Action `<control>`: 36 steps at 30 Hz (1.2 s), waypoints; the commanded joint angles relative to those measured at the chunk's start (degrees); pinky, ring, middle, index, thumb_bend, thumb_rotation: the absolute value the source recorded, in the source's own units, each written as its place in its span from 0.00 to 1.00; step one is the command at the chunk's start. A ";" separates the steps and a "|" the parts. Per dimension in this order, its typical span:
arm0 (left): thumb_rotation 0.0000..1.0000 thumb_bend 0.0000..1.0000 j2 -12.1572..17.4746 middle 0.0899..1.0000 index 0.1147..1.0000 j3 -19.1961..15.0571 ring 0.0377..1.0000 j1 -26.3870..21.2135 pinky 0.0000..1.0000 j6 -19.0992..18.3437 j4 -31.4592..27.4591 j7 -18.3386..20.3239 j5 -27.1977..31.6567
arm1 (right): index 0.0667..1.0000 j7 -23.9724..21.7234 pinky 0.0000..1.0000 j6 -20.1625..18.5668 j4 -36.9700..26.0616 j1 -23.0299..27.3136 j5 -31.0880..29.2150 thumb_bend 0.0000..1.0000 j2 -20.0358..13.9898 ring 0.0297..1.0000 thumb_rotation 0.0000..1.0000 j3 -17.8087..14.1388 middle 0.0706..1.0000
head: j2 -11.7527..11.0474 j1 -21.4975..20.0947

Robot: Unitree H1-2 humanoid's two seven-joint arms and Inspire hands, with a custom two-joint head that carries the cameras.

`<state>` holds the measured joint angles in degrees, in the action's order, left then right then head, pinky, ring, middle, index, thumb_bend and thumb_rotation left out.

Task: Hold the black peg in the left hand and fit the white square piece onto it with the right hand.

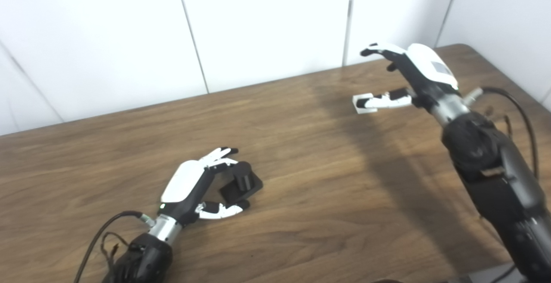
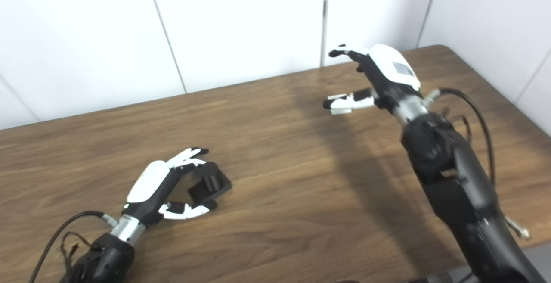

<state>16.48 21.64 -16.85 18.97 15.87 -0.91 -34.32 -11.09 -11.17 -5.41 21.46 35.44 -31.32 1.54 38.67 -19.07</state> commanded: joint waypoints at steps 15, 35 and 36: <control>0.21 0.86 2.57 0.89 0.61 0.28 0.92 2.87 0.86 2.59 6.26 -0.60 -1.48 | 0.77 -2.90 0.66 -1.93 13.12 12.33 3.66 0.77 -4.54 0.82 0.30 4.84 0.86 | -1.14 -3.10; 0.19 0.86 2.34 0.89 0.61 -0.06 0.92 3.21 0.87 3.12 6.79 -0.67 -1.28 | 0.78 -4.48 0.75 -0.37 28.76 17.79 2.74 0.75 -4.87 0.89 0.34 10.03 0.89 | -1.75 -2.63; 0.20 0.86 2.34 0.89 0.61 -0.02 0.92 3.24 0.88 2.92 6.71 -0.59 -1.44 | 0.78 -4.34 0.75 -0.32 29.14 17.80 2.73 0.75 -4.82 0.88 0.34 10.15 0.89 | -1.79 -2.56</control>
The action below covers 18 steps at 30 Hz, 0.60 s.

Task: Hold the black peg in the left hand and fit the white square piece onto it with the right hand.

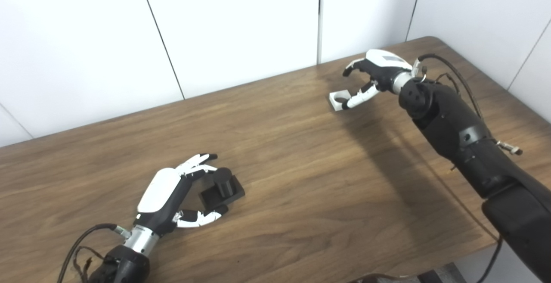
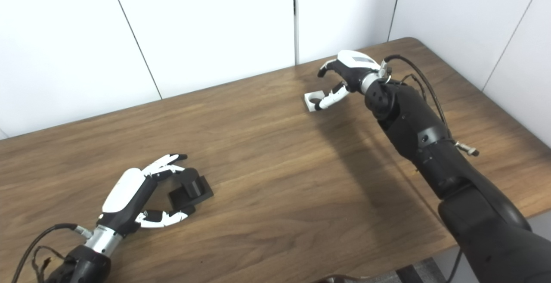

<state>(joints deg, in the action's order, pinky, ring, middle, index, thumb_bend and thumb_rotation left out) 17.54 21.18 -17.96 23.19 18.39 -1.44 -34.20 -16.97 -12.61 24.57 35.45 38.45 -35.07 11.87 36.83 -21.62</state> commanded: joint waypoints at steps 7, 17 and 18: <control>0.21 0.85 1.28 0.90 0.62 0.52 0.93 4.63 0.88 -1.64 3.65 0.13 -1.78 | 0.78 1.68 0.74 1.01 0.83 3.71 -0.42 0.75 -0.96 0.86 0.37 0.56 0.89 | 0.12 0.21; 0.22 0.84 1.36 0.90 0.62 0.55 0.93 4.67 0.89 -1.97 3.35 0.51 -1.69 | 0.79 1.12 0.76 0.29 0.76 3.39 -0.69 0.74 -0.92 0.87 0.39 1.21 0.90 | 0.25 0.56; 0.21 0.84 1.35 0.90 0.62 0.55 0.93 4.71 0.89 -2.30 3.11 0.75 -1.68 | 0.79 1.09 0.76 0.27 0.80 3.40 -0.63 0.73 -0.85 0.87 0.39 1.38 0.89 | 0.37 0.87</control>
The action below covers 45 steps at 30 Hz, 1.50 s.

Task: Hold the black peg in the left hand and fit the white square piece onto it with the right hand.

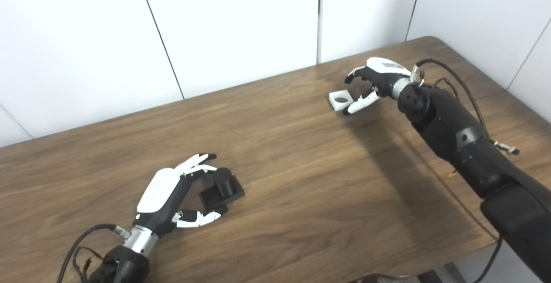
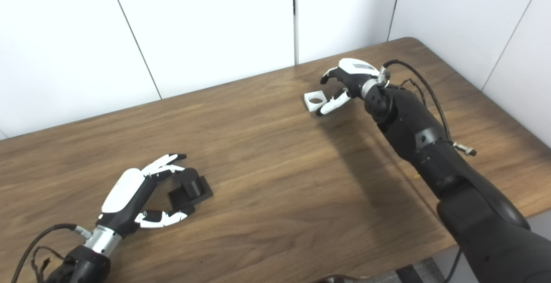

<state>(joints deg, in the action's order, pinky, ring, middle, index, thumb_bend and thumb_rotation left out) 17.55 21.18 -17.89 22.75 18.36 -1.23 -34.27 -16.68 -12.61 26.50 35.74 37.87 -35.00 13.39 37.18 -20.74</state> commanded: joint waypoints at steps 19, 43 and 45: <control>0.21 0.84 1.16 0.90 0.62 0.05 0.94 5.87 0.90 -3.44 0.73 1.91 -1.54 | 0.75 1.49 0.73 2.23 2.88 4.11 -0.07 0.74 0.43 0.86 0.38 3.12 0.88 | 0.99 1.20; 0.22 0.86 1.14 0.89 0.61 -0.53 0.92 7.49 0.87 -3.26 -0.52 1.35 -1.73 | 0.60 1.46 0.74 0.48 2.23 2.49 0.45 0.69 -0.15 0.85 0.27 4.33 0.83 | 2.44 1.56; 0.22 0.85 1.03 0.89 0.61 -0.53 0.92 7.73 0.88 -4.05 -1.04 1.76 -1.87 | 0.59 1.53 0.74 0.46 2.17 2.35 0.54 0.68 -0.23 0.85 0.26 4.35 0.83 | 2.58 1.68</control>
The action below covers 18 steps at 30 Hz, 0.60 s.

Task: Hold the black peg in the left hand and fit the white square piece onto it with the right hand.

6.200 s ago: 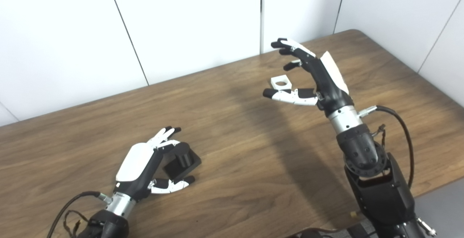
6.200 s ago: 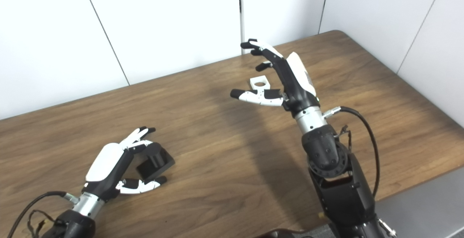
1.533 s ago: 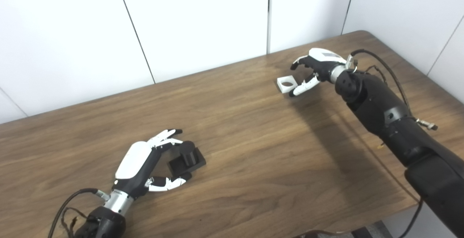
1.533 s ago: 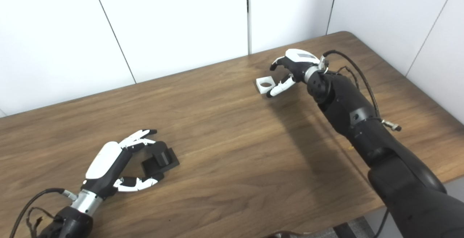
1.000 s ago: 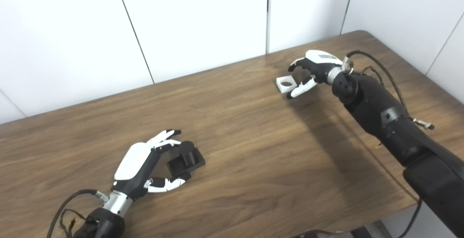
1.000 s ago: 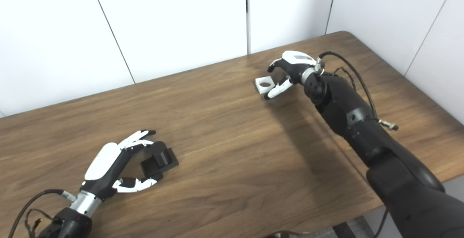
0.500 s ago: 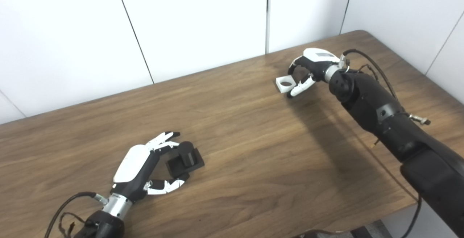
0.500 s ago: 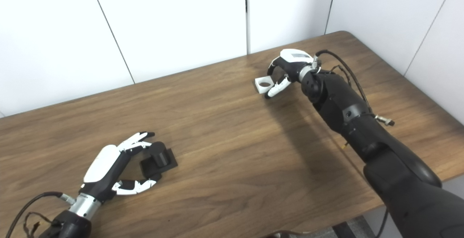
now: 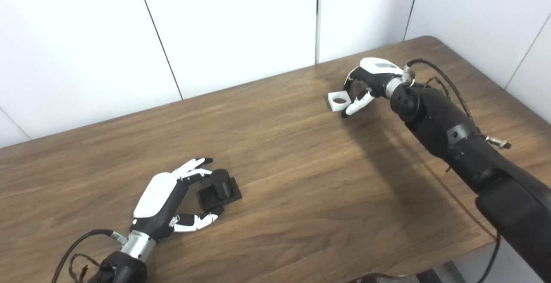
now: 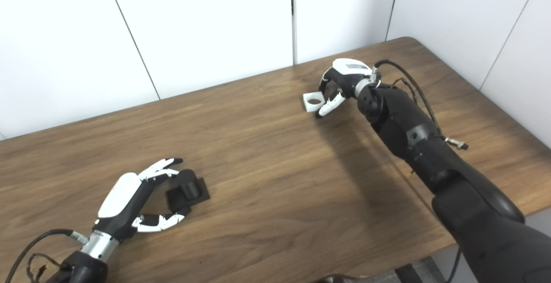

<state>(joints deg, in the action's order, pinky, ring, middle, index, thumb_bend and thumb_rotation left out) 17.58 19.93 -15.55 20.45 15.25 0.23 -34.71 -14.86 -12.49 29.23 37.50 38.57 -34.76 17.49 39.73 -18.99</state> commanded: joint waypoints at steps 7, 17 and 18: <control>0.22 0.85 0.84 0.89 0.61 0.86 0.93 5.76 0.88 -2.62 1.30 0.74 -1.37 | 0.46 1.06 0.74 1.13 -0.35 0.09 -0.74 0.52 -0.45 0.84 0.15 0.20 0.82 | 0.39 0.12; 0.24 0.86 0.54 0.90 0.61 0.96 0.93 6.20 0.88 -3.42 0.64 0.96 -1.34 | 0.45 4.75 0.73 3.53 0.32 -0.80 -1.67 0.52 -0.27 0.81 0.14 -0.09 0.78 | 0.66 0.26; 0.23 0.86 0.51 0.90 0.61 0.96 0.93 6.21 0.89 -3.61 0.57 1.11 -1.25 | 0.45 4.88 0.73 3.62 0.37 -0.83 -1.68 0.52 -0.28 0.81 0.14 -0.04 0.78 | 0.66 0.26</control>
<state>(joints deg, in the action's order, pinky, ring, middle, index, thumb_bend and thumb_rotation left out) 17.58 19.82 -14.22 18.17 13.27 0.58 -34.93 -10.06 -9.74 28.89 36.45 36.63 -34.69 17.26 40.34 -18.72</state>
